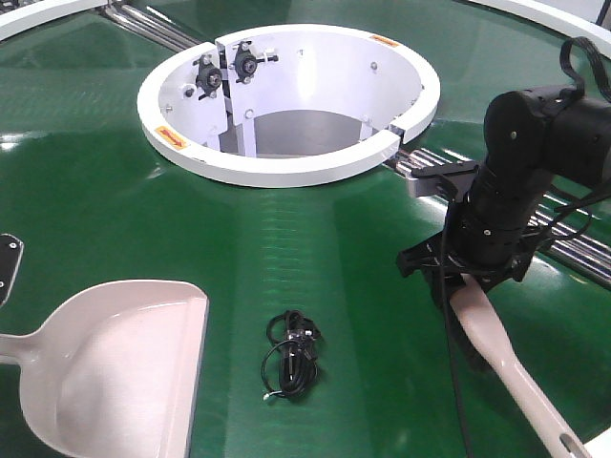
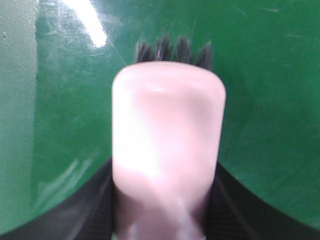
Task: Clean and inspect green conveyor with broom and dustpan
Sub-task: 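Reach the left gripper to the pink dustpan handle and grasp it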
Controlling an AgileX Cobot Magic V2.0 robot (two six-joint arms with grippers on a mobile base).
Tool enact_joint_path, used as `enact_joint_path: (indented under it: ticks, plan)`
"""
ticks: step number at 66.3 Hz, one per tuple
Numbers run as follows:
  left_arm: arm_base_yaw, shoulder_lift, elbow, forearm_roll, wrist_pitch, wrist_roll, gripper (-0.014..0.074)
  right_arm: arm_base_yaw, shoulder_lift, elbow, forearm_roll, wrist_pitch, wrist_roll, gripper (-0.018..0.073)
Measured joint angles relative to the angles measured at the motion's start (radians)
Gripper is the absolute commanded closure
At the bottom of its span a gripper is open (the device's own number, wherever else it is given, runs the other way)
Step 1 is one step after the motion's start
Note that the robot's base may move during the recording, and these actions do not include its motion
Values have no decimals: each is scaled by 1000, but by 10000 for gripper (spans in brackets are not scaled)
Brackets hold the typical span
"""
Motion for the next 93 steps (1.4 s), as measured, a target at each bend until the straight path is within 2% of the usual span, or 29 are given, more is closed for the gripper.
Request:
enact_joint_path:
  ticks: [17,28,35,58,74,93]
  plan:
    - [0,60,0,6,-10,1,43,0,0,0,-1,0,0,569]
    - [1,91,0,6,-12,1,120,0,0,0,-1,0,0,569]
    - [3,105,0,6,-14,1,214,0,0,0,-1,0,0,569]
    - [4,114,0,5,-13,5,622,0,0,0,-1,0,0,569]
    - [4,92,0,-9,-13,5,621,0,0,0,-1,0,0,569]
    - [-2,29,-5,-70,-8,5,621,0,0,0,-1,0,0,569]
